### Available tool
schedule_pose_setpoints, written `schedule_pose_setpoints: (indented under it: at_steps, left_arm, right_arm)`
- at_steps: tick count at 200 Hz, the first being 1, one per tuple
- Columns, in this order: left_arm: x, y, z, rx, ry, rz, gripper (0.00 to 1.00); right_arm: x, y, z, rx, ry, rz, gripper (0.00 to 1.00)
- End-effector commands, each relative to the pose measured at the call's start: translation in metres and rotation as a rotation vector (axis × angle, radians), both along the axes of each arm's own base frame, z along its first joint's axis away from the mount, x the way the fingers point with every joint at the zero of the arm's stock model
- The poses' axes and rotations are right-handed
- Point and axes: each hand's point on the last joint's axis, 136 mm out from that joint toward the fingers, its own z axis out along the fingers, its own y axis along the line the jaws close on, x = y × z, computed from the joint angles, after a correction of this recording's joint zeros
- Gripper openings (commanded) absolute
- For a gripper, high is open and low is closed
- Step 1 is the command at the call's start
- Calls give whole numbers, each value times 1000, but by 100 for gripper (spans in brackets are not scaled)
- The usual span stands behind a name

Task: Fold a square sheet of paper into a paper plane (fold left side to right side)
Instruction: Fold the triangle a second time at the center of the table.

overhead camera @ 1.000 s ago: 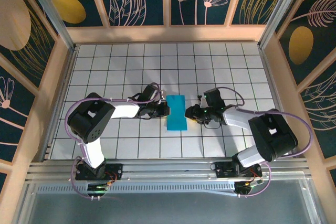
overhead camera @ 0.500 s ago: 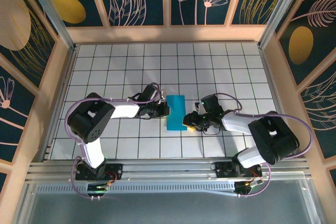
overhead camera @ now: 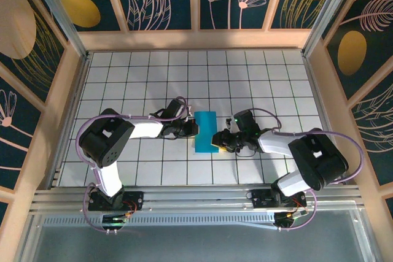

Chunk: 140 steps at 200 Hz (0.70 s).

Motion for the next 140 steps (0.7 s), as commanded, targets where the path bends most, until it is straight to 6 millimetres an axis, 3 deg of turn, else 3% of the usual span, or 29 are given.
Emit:
schedule_pose_setpoints:
  at_steps: [1,58,140]
  left_arm:
    - [-16,17,-19,95,59,3,0]
    - [-17,18,-18,93,56,1,0]
    - [-16,17,-15,85,49,3,0]
  right_arm:
    - [18,7,12,59,-33,-10,39]
    - [37,11,17,102,-57,-9,38]
    - [59,7,6,72,-60,-17,35]
